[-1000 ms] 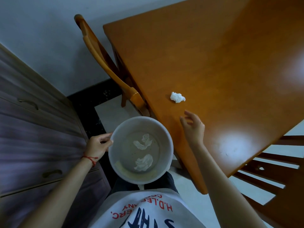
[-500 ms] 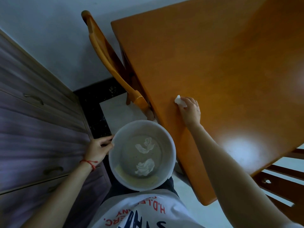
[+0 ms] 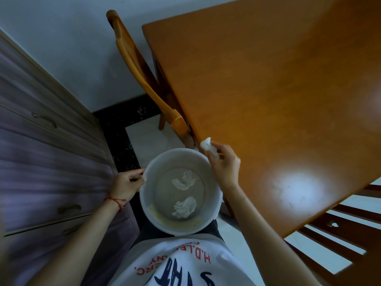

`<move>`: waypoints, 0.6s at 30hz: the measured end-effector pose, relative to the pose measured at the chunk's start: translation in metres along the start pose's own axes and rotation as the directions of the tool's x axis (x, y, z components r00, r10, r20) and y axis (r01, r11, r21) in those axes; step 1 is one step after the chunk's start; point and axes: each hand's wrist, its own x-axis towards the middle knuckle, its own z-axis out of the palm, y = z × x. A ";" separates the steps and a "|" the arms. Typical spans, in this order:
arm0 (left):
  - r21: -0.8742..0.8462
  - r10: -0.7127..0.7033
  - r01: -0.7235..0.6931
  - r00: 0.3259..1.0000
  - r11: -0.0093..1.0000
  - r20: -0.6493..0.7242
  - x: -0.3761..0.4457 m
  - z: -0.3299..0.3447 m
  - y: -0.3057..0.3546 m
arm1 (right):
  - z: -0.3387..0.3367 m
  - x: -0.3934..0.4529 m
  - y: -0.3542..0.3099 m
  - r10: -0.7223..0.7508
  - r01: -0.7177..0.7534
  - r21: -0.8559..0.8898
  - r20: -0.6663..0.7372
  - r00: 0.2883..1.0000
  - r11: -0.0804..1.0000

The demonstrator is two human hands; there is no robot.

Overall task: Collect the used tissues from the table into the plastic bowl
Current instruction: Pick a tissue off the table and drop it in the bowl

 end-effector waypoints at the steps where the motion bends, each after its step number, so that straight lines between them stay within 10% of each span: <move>1: 0.000 0.001 -0.001 1.000 1.000 0.000 -0.001 0.000 -0.001 | 0.004 -0.013 -0.003 -0.011 0.011 0.000 0.056 0.998 1.000; 8: -0.007 0.011 -0.011 1.000 1.000 -0.027 -0.011 0.002 -0.007 | 0.020 -0.070 -0.003 0.022 0.060 -0.195 0.394 0.919 0.979; 18: -0.024 -0.022 0.021 0.998 0.999 -0.063 -0.034 0.003 -0.030 | -0.029 -0.105 0.016 0.160 -0.114 -0.334 0.115 0.980 0.936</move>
